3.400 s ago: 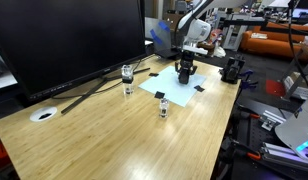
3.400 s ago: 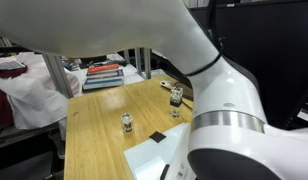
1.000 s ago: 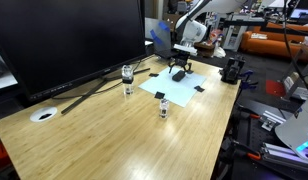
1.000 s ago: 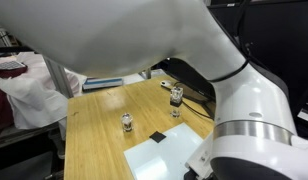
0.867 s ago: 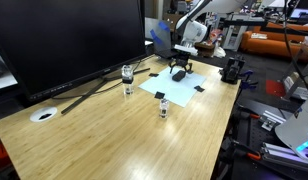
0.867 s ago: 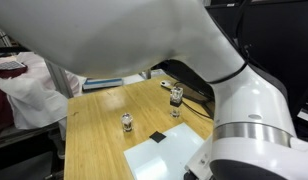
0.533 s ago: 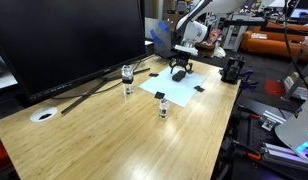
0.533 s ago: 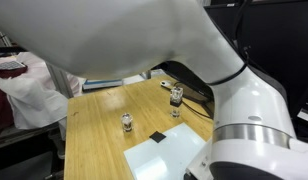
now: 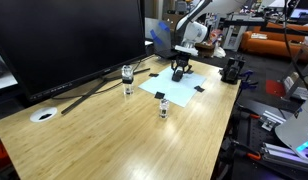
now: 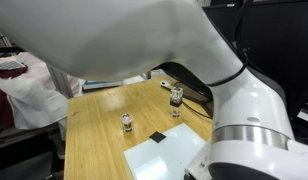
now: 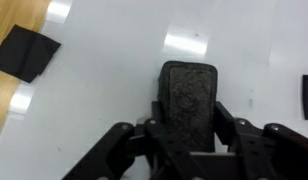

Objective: Use the whiteboard eraser to clean the whiteboard

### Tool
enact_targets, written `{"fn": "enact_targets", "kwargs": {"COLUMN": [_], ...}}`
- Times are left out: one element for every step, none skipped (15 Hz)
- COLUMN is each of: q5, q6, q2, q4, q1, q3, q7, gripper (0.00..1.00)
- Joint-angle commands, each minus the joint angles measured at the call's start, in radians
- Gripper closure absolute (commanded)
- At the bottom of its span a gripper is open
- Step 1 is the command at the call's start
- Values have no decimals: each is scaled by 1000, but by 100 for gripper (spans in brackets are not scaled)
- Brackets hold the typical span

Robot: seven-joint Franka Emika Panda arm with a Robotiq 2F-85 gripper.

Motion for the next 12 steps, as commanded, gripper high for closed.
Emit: {"fn": "enact_targets", "kwargs": {"q5": [-7,-9,-8,-9,-5,-3,-1,1,4,7,11,13], "q6": [19,22,23,31,32,27,12,3,-6,-15,-28,-39], "q2": [-19,-20,-20,-21,-21,-21,-22,-22,-25,-27,-30,-32], "q4": [-27,-29,-30,-33,-34,-37,-41,-46,-57,-67,-81,-93], "q1": [-6,-4,-5,-3,-5,-8,-12,-17,-23,-28,-33,-36], "q3": [6,4,3,-3,-5,-10,-14,-16,-15,-15,-13,-12], "q7": [10,14,17,29,37,55,75,89,95,102,104,105], "gripper": [73,73,73,73,73,73,73,73,73,73,73,73]}}
